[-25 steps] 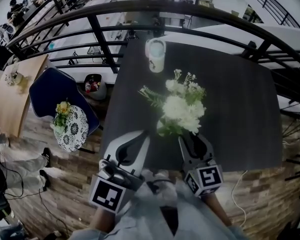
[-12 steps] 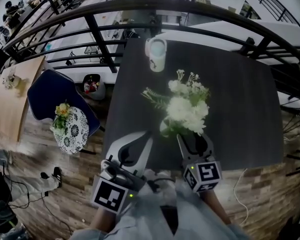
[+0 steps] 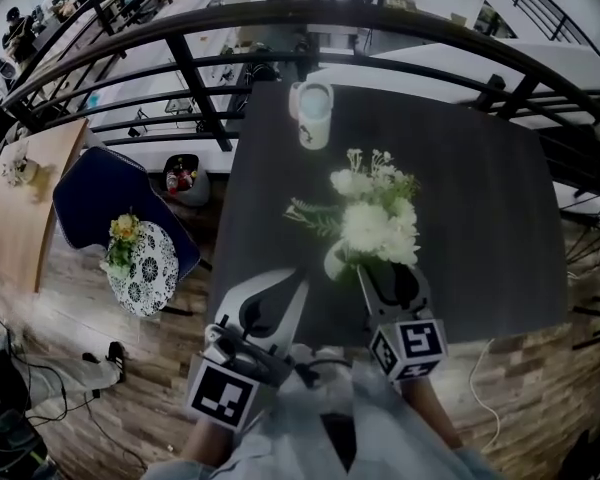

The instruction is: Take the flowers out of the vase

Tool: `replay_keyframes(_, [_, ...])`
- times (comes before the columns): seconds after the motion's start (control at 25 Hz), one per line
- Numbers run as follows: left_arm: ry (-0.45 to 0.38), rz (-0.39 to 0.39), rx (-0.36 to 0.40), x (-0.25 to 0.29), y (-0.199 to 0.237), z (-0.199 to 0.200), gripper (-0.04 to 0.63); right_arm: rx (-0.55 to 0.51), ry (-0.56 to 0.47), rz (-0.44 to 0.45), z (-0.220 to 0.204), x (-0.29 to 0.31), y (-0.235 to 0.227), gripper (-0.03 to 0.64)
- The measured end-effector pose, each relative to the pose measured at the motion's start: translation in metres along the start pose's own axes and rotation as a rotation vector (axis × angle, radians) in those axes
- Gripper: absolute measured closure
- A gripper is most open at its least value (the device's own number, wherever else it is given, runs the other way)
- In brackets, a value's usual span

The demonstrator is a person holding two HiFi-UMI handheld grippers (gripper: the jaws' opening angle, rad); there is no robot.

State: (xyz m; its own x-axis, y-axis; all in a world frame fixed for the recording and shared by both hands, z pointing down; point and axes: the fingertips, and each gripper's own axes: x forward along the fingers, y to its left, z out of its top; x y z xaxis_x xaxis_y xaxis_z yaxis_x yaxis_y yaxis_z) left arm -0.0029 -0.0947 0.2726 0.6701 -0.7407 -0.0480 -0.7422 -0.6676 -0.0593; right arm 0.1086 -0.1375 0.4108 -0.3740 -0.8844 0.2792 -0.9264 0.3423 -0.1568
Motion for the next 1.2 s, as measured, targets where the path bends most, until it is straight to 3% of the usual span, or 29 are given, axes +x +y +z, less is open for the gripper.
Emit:
replay_keyframes(0.52, [0.002, -0.006, -0.002, 0.002, 0.009, -0.003, 0.597, -0.013, 0.008, -0.007, 0.001, 0.013, 0.0, 0.393])
replay_keyframes(0.8, [0.01, -0.005, -0.007, 0.003, 0.012, -0.007, 0.597, -0.013, 0.009, -0.02, -0.001, 0.016, -0.003, 0.491])
replay_keyframes(1.2, [0.013, -0.013, -0.004, 0.004, 0.011, -0.007, 0.597, -0.013, 0.003, -0.034, -0.001, 0.013, -0.004, 0.511])
